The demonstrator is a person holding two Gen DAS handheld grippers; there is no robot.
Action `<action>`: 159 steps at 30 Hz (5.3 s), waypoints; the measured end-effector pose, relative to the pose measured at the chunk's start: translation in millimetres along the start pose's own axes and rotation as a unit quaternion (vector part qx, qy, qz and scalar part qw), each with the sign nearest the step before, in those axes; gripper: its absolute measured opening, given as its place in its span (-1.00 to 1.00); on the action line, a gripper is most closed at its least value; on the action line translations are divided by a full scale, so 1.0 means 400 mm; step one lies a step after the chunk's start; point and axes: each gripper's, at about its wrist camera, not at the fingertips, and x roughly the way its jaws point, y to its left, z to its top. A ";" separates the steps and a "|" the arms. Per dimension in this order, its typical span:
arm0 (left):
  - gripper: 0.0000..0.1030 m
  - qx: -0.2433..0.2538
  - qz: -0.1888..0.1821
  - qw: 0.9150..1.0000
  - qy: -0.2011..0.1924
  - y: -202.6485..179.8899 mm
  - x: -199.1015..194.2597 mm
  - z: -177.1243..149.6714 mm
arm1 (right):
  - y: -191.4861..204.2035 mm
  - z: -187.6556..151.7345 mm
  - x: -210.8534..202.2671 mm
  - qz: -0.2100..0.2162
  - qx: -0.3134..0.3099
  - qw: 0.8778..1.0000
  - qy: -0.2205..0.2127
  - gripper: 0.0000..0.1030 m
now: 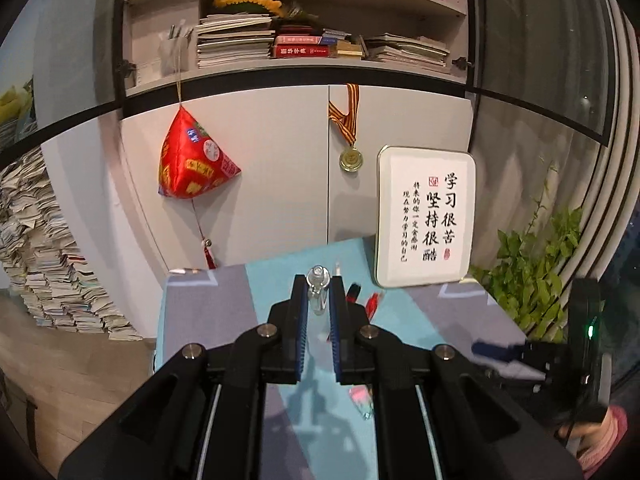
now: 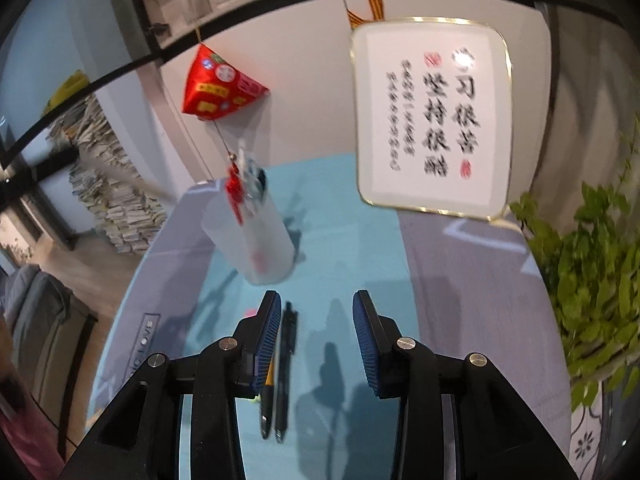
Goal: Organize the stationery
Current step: 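Lower the pencil into the cup and open the left gripper while the right drops the red pen in, then grasp the green highlighter with the left gripper while the right grasps a black pen, then lift the green highlighter with the left gripper while the right carries the black pen to the cup, then open the right gripper to drop the black pen into the cup while the left holds the highlighter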
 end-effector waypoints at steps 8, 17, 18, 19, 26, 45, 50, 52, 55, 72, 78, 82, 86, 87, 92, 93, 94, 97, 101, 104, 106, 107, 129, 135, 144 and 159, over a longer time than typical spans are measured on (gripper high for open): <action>-0.84 0.015 0.002 0.998 0.058 -0.032 0.116 -0.008 | -0.027 -0.018 0.021 0.005 0.007 1.000 0.018 -0.27; -0.83 0.013 0.010 0.995 0.098 -0.033 0.195 -0.033 | -0.027 -0.030 0.049 0.013 0.009 0.999 0.038 -0.27; -0.83 0.014 0.013 0.995 0.103 -0.033 0.205 -0.037 | -0.025 -0.032 0.052 0.013 0.008 0.999 0.040 -0.27; -0.83 0.015 0.014 0.994 0.105 -0.034 0.210 -0.039 | -0.023 -0.033 0.054 0.013 0.007 0.999 0.041 -0.27; -0.77 0.024 0.020 0.992 0.126 -0.048 0.244 -0.069 | -0.014 -0.037 0.067 0.014 0.004 0.999 0.051 -0.27; -0.28 0.000 0.021 0.990 0.139 -0.044 0.136 -0.273 | 0.053 -0.080 0.144 -0.010 -0.059 0.993 0.103 -0.27; -0.29 -0.017 -0.001 0.984 0.178 -0.035 0.160 -0.347 | 0.088 -0.088 0.172 -0.016 -0.074 0.990 0.117 -0.27; -0.29 -0.020 -0.016 0.982 0.187 -0.041 0.164 -0.366 | 0.099 -0.094 0.183 -0.027 -0.083 0.989 0.121 -0.27; -0.28 -0.011 -0.022 0.982 0.190 -0.059 0.163 -0.379 | 0.106 -0.103 0.199 -0.041 -0.092 0.986 0.130 -0.37; -0.30 -0.033 -0.094 0.968 0.230 -0.145 0.233 -0.405 | 0.050 -0.105 0.140 -0.047 -0.072 0.989 0.121 -0.79; -0.72 -0.082 -0.129 0.958 0.242 -0.142 0.261 -0.393 | 0.046 -0.124 0.129 -0.037 -0.071 0.989 0.123 -0.79; -0.74 -0.080 -0.130 0.959 0.240 -0.126 0.239 -0.402 | 0.047 -0.130 0.125 -0.025 -0.073 0.989 0.124 -0.79; -0.74 -0.077 -0.114 0.959 0.246 -0.095 0.208 -0.428 | 0.049 -0.137 0.121 -0.021 -0.077 0.989 0.126 -0.80; -0.74 -0.074 -0.106 0.960 0.247 -0.086 0.193 -0.434 | 0.049 -0.139 0.122 -0.020 -0.078 0.989 0.126 -0.80; -0.73 -0.050 -0.084 0.962 0.254 -0.064 0.140 -0.462 | 0.053 -0.150 0.122 -0.025 -0.092 0.986 0.137 -0.80; -0.73 -0.044 -0.079 0.963 0.255 -0.065 0.138 -0.464 | 0.054 -0.153 0.127 -0.027 -0.094 0.985 0.143 -0.80; -0.71 -0.035 -0.072 0.964 0.255 -0.069 0.139 -0.466 | 0.052 -0.155 0.129 -0.026 -0.092 0.985 0.146 -0.80; -0.73 -0.020 -0.053 0.965 0.255 -0.078 0.156 -0.465 | 0.045 -0.148 0.139 -0.025 -0.076 0.985 0.151 -0.80; -0.33 -0.022 -0.051 0.966 0.253 -0.082 0.181 -0.451 | 0.053 -0.137 0.150 -0.027 -0.080 0.985 0.154 -0.79; -0.32 -0.016 -0.039 0.967 0.252 -0.082 0.193 -0.446 | 0.063 -0.124 0.165 -0.034 -0.086 0.983 0.156 -0.79; -0.32 -0.019 -0.040 0.967 0.251 -0.081 0.202 -0.440 | 0.069 -0.114 0.176 -0.039 -0.088 0.983 0.157 -0.79; -0.32 -0.020 -0.042 0.967 0.251 -0.080 0.206 -0.437 | 0.072 -0.111 0.180 -0.041 -0.091 0.983 0.157 -0.79; -0.78 -0.033 -0.055 0.974 0.217 -0.062 0.156 -0.399 | 0.109 -0.061 0.252 -0.051 -0.128 0.975 0.173 -0.78; -0.78 -0.037 -0.053 0.977 0.201 -0.053 0.126 -0.388 | 0.100 -0.039 0.189 -0.019 -0.097 0.985 0.143 -0.78; -0.78 -0.046 -0.054 0.982 0.174 -0.040 0.098 -0.362 | 0.111 0.007 0.021 -0.004 -0.086 0.995 0.054 -0.78; -0.78 -0.059 -0.052 0.983 0.165 -0.010 0.087 -0.361 | 0.202 0.094 -0.099 0.021 -0.113 0.993 -0.025 -0.79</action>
